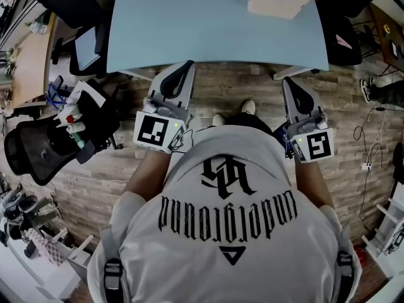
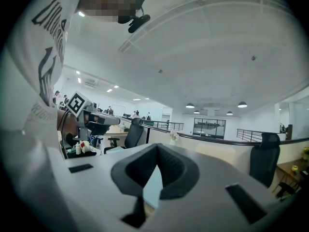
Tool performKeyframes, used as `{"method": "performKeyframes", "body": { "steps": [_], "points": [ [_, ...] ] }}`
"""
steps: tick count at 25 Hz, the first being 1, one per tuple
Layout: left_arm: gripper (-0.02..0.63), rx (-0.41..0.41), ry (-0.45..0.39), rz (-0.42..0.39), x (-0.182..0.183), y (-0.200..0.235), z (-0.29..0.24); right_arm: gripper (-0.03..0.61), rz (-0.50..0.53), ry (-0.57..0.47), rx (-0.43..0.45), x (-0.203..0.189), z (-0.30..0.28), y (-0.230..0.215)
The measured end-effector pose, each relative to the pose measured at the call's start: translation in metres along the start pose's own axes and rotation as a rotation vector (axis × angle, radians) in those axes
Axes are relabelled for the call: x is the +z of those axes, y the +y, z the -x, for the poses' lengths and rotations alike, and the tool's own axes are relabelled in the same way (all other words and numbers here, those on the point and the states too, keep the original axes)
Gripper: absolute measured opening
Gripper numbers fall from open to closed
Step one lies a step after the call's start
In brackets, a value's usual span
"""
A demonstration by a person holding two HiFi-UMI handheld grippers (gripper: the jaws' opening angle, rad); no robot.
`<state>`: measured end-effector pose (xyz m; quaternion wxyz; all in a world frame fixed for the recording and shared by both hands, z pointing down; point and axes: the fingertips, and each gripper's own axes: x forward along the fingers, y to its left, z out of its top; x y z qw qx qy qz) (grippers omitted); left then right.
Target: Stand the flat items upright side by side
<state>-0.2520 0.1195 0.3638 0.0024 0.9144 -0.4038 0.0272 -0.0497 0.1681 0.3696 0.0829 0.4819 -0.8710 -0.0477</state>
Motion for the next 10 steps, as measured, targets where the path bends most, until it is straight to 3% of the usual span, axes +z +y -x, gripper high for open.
{"method": "performKeyframes", "body": {
  "steps": [10],
  "points": [
    [-0.002, -0.004, -0.011, -0.004, 0.004, 0.0055, 0.0027, 0.005, 0.007, -0.003, -0.008, 0.0021, -0.0027, -0.0016]
  ]
}}
